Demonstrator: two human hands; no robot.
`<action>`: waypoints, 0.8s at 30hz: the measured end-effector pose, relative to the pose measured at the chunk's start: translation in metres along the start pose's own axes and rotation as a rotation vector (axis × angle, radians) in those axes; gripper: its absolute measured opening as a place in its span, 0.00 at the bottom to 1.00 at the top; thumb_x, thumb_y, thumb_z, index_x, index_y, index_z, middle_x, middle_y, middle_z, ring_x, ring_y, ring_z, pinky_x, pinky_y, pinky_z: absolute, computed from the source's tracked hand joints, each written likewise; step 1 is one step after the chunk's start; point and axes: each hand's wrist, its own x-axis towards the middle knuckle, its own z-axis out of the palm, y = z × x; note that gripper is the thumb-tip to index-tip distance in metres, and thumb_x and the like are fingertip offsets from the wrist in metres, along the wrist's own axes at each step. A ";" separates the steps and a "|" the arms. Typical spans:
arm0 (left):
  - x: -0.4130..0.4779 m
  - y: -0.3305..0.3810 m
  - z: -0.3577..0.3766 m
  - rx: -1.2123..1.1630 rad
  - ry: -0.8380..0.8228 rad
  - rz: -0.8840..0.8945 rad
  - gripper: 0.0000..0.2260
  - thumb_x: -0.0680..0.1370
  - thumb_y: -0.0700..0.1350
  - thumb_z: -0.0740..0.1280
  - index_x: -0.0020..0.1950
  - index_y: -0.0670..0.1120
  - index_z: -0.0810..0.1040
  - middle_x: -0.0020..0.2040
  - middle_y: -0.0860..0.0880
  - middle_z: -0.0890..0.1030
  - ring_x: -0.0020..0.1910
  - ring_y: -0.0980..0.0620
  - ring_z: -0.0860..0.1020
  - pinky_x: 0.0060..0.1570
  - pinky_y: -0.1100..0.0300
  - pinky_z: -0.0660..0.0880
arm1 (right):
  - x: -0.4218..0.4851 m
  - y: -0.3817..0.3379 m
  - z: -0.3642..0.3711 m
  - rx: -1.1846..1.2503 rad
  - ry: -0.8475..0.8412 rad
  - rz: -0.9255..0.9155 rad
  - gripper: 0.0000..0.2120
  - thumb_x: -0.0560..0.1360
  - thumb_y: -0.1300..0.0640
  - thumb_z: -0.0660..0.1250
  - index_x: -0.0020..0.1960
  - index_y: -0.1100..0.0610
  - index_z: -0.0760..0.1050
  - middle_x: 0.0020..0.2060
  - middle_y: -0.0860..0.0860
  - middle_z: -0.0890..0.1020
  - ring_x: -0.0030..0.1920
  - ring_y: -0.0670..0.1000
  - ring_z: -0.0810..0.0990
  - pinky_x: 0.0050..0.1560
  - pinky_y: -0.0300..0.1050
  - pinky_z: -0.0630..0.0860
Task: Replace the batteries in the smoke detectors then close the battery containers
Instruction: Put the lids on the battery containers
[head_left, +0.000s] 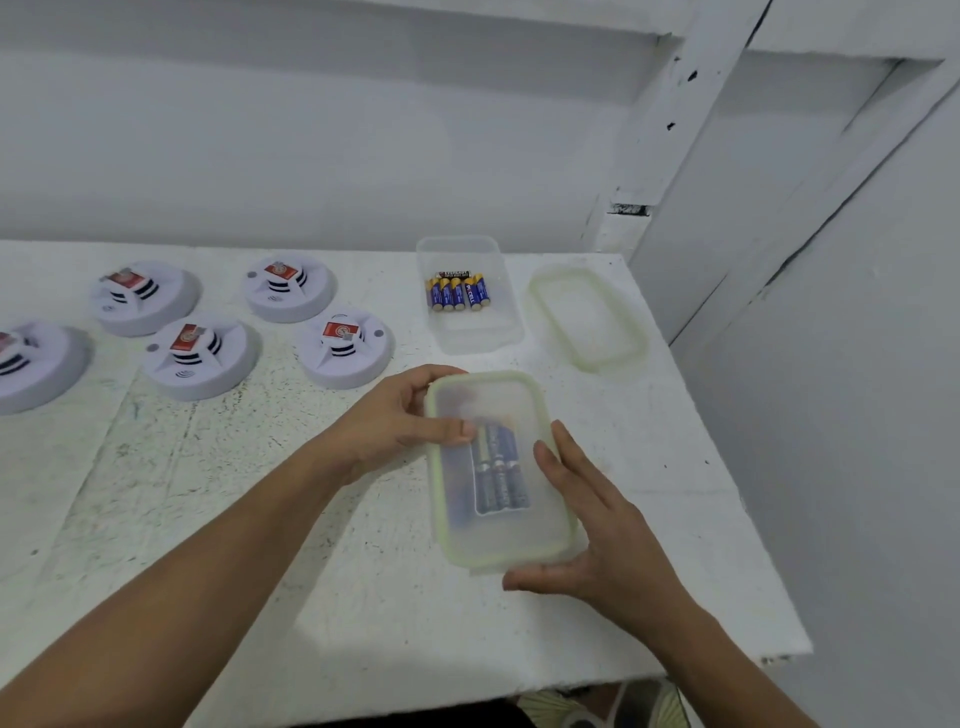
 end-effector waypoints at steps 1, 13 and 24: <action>0.000 0.000 0.000 0.000 0.000 -0.001 0.22 0.68 0.34 0.75 0.61 0.43 0.76 0.51 0.45 0.82 0.48 0.50 0.81 0.45 0.61 0.77 | 0.000 0.002 0.003 -0.038 0.047 -0.029 0.48 0.62 0.27 0.65 0.75 0.47 0.56 0.77 0.51 0.56 0.74 0.40 0.55 0.68 0.41 0.62; 0.004 -0.002 -0.002 -0.030 -0.009 -0.010 0.20 0.68 0.34 0.74 0.59 0.41 0.77 0.48 0.46 0.83 0.46 0.51 0.81 0.43 0.61 0.78 | 0.003 0.005 0.009 -0.055 0.073 -0.074 0.47 0.66 0.28 0.63 0.74 0.57 0.59 0.74 0.59 0.61 0.72 0.47 0.62 0.70 0.29 0.54; 0.004 -0.004 -0.001 0.019 -0.020 -0.012 0.24 0.64 0.41 0.77 0.58 0.44 0.76 0.50 0.46 0.82 0.48 0.49 0.81 0.47 0.56 0.78 | 0.005 0.012 0.002 0.113 0.017 -0.075 0.47 0.58 0.30 0.73 0.71 0.44 0.59 0.73 0.43 0.55 0.73 0.42 0.57 0.67 0.26 0.59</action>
